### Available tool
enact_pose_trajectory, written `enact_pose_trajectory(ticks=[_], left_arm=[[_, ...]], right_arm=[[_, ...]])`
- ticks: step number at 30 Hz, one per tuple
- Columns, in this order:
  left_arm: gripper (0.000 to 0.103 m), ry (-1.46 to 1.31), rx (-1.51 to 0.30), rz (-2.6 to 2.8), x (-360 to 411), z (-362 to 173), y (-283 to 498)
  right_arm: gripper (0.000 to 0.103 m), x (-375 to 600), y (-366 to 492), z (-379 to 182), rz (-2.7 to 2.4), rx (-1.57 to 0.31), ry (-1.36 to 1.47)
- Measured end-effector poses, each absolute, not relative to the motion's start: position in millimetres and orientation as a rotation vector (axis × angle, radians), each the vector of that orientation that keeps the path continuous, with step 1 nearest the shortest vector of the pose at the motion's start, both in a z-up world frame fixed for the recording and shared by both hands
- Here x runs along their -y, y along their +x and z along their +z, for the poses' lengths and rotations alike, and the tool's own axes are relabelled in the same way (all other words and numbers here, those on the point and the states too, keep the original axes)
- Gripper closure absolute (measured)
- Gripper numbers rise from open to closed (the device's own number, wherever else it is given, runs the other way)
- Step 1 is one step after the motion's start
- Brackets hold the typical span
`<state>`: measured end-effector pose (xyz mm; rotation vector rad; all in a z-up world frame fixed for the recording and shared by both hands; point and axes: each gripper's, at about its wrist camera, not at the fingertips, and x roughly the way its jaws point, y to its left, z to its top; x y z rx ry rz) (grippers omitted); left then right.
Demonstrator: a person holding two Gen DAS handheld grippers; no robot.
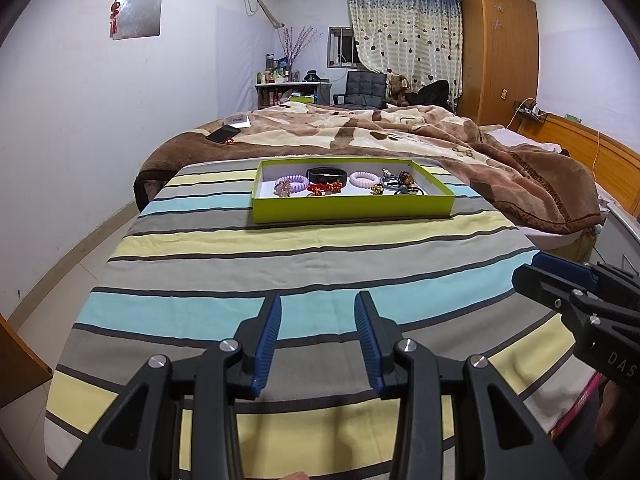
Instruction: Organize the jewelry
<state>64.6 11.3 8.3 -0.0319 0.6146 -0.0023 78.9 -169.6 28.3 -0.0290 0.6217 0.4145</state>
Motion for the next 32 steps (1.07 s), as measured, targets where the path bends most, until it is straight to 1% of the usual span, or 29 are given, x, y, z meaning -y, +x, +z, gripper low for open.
enact_pose_trajectory(ticks=[32], left_arm=[[0.063,-0.048,-0.613,0.001,-12.5,8.8,64.3]], right_arm=[[0.065,169.0,78.7,28.1,0.414,-0.622,-0.03]])
